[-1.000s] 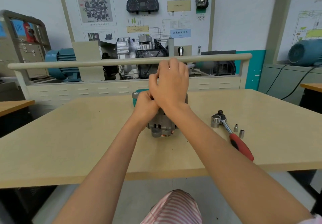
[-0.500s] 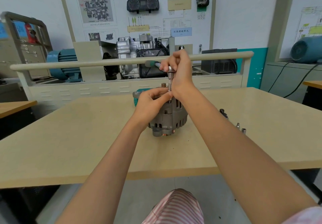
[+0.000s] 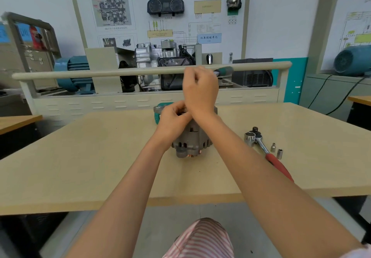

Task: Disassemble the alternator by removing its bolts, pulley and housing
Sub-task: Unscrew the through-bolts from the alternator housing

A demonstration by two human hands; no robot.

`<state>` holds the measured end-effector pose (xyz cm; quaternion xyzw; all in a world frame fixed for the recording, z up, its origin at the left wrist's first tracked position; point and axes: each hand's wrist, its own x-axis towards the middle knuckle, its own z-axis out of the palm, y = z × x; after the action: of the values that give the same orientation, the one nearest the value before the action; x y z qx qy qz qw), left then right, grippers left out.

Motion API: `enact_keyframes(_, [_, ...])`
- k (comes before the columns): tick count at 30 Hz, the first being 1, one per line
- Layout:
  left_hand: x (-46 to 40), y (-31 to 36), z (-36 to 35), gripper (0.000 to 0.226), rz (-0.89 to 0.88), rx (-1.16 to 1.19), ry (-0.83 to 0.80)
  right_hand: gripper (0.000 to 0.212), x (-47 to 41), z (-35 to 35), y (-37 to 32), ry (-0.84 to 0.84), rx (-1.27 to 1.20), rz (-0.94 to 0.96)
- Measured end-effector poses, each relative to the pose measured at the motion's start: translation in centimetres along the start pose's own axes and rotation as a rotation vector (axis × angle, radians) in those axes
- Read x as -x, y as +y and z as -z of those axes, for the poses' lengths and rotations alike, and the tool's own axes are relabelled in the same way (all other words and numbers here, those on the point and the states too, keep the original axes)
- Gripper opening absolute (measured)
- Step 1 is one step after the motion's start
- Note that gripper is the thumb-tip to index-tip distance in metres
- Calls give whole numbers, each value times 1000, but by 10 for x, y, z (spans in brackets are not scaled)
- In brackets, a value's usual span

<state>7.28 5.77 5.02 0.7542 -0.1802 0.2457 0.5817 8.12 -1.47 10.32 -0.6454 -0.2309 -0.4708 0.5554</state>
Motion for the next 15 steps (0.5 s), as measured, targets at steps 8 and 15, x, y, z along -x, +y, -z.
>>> enact_keyframes(8, [0, 1, 0, 18, -3, 20, -49, 58, -27, 12, 13, -143, -777, -511])
enact_keyframes(15, [-1, -3, 1, 19, 11, 51, -2, 59, -12, -4, -1, -168, -643, -438])
